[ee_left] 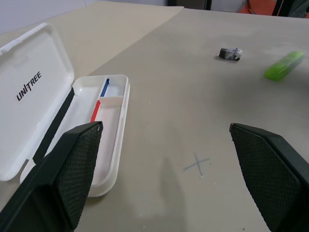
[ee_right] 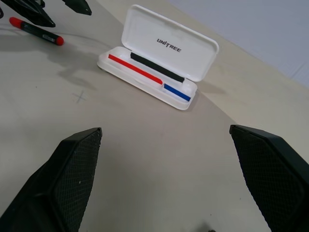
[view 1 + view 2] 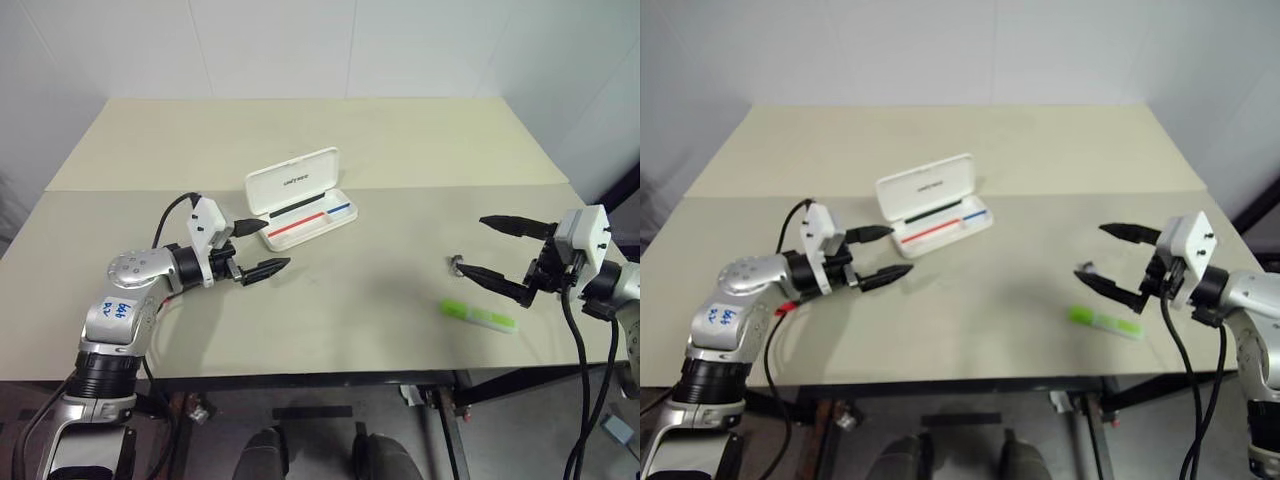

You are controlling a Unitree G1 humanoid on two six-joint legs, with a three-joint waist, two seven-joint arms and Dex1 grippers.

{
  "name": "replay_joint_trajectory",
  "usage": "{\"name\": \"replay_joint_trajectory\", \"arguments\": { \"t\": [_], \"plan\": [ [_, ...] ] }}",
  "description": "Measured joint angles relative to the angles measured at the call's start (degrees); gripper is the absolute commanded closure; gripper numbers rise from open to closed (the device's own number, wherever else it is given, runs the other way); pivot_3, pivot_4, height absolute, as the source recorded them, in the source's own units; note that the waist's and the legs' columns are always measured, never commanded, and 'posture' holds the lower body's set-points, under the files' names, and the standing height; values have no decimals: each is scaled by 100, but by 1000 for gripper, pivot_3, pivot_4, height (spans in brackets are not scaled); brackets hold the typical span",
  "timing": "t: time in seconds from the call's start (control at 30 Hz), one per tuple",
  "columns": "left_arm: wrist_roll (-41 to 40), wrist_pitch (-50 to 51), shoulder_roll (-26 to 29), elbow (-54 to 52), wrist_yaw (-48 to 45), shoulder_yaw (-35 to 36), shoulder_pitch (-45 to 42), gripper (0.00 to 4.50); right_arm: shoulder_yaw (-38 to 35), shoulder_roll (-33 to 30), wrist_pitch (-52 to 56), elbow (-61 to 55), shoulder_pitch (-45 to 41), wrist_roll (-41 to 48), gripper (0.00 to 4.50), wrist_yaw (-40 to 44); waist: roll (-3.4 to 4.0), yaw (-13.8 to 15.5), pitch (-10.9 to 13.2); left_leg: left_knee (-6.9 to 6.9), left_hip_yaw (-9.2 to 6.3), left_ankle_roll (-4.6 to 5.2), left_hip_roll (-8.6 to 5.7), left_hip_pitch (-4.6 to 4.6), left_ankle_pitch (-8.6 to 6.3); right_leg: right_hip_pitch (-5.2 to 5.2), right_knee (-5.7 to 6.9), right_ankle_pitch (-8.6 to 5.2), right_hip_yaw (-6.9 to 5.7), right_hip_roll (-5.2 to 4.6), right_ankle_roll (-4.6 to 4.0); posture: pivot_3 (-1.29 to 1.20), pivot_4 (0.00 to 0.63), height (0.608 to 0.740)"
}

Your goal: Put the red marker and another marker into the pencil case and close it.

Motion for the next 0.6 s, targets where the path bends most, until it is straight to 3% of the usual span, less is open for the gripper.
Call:
{"name": "replay_joint_trajectory", "arguments": {
  "t": [0.43,0.57,0.6],
  "plan": [
    [-23,-16,30,154,-246,-21,-116,19,773,335,-270,414,-487,-216,0,294,0,6,0,1,6,-2,1,-1,0,-5,5,0,2,2,-1,0,150,740],
    [20,-144,155,300,-368,-17,-196,892,1062,539,-260,336,-708,-251,0,333,0,-28,0,0,7,-3,4,-1,0,-7,5,2,3,3,-3,0,150,740],
    [34,-174,201,381,-407,-15,-198,1296,1128,624,-256,329,-774,-253,0,333,0,-42,0,-1,7,-4,5,-1,0,-8,5,2,3,5,-3,0,150,740]
  ]
}}
